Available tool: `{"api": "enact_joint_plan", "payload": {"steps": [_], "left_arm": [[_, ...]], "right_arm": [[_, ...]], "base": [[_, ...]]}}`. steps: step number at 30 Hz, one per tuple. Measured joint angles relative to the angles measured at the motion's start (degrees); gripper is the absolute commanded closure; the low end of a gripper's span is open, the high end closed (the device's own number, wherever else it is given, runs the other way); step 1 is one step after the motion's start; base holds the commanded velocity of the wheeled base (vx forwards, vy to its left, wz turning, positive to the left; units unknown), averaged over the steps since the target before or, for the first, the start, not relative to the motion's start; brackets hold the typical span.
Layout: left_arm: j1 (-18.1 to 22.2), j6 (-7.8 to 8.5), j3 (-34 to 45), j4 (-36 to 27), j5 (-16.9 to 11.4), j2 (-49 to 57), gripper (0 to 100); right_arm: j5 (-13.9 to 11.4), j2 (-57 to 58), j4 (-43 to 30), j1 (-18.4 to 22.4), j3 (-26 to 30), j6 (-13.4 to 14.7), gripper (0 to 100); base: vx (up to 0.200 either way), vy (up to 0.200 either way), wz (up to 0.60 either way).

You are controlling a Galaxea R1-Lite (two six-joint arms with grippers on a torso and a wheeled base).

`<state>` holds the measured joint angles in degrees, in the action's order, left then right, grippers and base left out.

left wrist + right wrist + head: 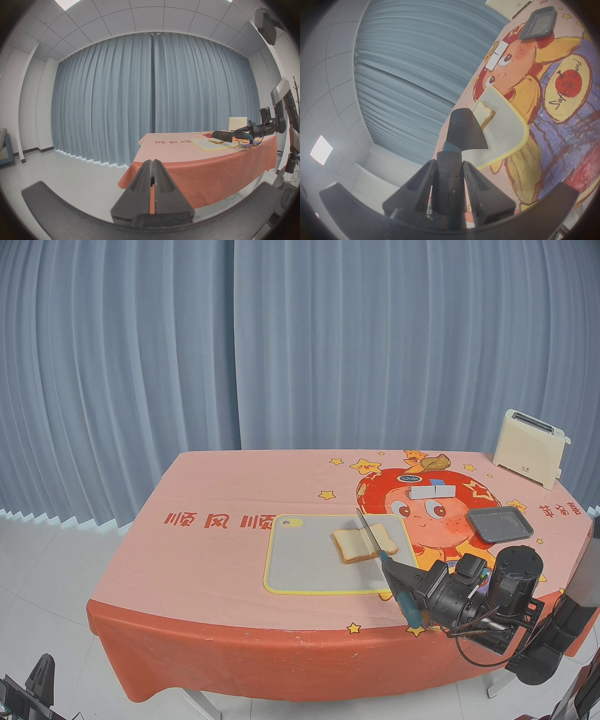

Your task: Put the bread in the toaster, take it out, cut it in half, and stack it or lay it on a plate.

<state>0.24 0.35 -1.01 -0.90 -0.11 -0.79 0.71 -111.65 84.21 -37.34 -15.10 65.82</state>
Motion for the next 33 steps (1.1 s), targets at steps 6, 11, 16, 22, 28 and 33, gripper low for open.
{"api": "enact_joint_plan", "payload": {"steps": [6, 11, 16, 22, 28, 33], "left_arm": [[0.0, -0.02, 0.0, 0.0, 0.0, 0.0, 100], [0.0, 0.0, 0.0, 0.0, 0.0, 0.0, 100], [0.0, 0.0, 0.0, 0.0, 0.0, 0.0, 100], [0.0, 0.0, 0.0, 0.0, 0.0, -0.1, 100], [0.0, -0.02, 0.0, 0.0, 0.0, -0.1, 100], [0.0, -0.02, 0.0, 0.0, 0.0, -0.1, 100]], "right_arm": [[0.0, -0.1, -0.1, 0.7, 0.1, -0.4, 100], [0.0, 0.1, -0.1, 1.5, 0.1, -0.8, 100], [0.0, 0.8, -0.1, 1.1, 0.2, -0.9, 100], [-0.1, 1.7, -0.1, 0.8, 0.2, -0.8, 100], [-0.2, 1.6, -0.1, 0.8, 0.2, -0.3, 100], [-0.2, 1.1, 0.0, 0.8, 0.2, -0.2, 100]], "base": [[0.0, 0.0, 0.0], [0.0, 0.0, 0.0], [0.0, 0.0, 0.0], [0.0, 0.0, 0.0], [0.0, 0.0, 0.0], [0.0, 0.0, 0.0]]}}
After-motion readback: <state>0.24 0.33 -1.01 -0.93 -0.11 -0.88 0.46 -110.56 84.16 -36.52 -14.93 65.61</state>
